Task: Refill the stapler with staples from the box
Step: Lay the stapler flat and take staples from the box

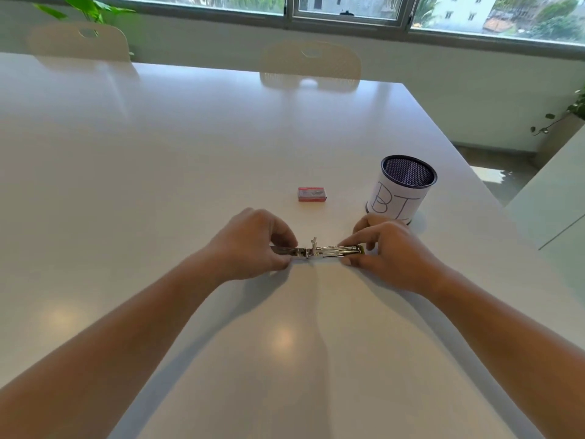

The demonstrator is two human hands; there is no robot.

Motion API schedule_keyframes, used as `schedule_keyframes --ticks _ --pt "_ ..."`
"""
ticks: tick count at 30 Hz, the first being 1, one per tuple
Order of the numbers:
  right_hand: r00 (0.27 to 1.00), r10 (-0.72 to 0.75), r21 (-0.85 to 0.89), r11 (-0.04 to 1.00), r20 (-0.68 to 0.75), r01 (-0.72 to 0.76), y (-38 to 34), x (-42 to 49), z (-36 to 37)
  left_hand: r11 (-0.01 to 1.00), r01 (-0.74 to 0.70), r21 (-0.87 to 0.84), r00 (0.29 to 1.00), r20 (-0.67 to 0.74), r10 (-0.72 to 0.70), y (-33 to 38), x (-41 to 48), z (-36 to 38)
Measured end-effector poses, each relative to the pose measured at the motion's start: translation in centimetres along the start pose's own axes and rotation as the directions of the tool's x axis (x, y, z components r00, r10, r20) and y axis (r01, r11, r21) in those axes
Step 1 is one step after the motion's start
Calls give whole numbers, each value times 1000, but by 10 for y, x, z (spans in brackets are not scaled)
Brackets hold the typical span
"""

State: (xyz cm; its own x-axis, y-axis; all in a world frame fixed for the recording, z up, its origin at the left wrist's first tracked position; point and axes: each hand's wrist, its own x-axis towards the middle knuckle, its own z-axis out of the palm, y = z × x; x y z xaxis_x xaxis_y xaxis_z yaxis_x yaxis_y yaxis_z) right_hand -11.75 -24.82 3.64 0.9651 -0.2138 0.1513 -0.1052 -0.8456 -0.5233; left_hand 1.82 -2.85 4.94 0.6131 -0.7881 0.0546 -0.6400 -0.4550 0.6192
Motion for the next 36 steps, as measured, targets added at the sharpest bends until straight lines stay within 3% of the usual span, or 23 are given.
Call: schedule_keyframes --ticks 5,11,15,19,24,32,36 --pt "999 26 42 999 -21 -26 7 -3 2 999 -50 15 994 -98 51 -1 -1 7" --pt "999 45 71 996 -15 -44 8 -7 4 995 37 -89 999 -12 -39 -4 6 1" --pt "983 92 231 972 -158 -54 8 -14 4 967 133 -218 969 -174 -173 1 29 -1" --pt "956 152 334 941 -251 -62 5 -23 3 959 275 -61 916 -287 -281 7 73 5" --pt "949 183 379 922 -256 -75 0 -31 4 903 403 150 894 -275 -353 20 119 25" --pt "930 248 464 880 -272 -99 -8 -39 -8 897 336 288 928 -262 -264 33 129 20" --pt "916 324 571 809 -235 -139 -18 -48 -14 977 109 185 953 -300 -50 44 88 -5"
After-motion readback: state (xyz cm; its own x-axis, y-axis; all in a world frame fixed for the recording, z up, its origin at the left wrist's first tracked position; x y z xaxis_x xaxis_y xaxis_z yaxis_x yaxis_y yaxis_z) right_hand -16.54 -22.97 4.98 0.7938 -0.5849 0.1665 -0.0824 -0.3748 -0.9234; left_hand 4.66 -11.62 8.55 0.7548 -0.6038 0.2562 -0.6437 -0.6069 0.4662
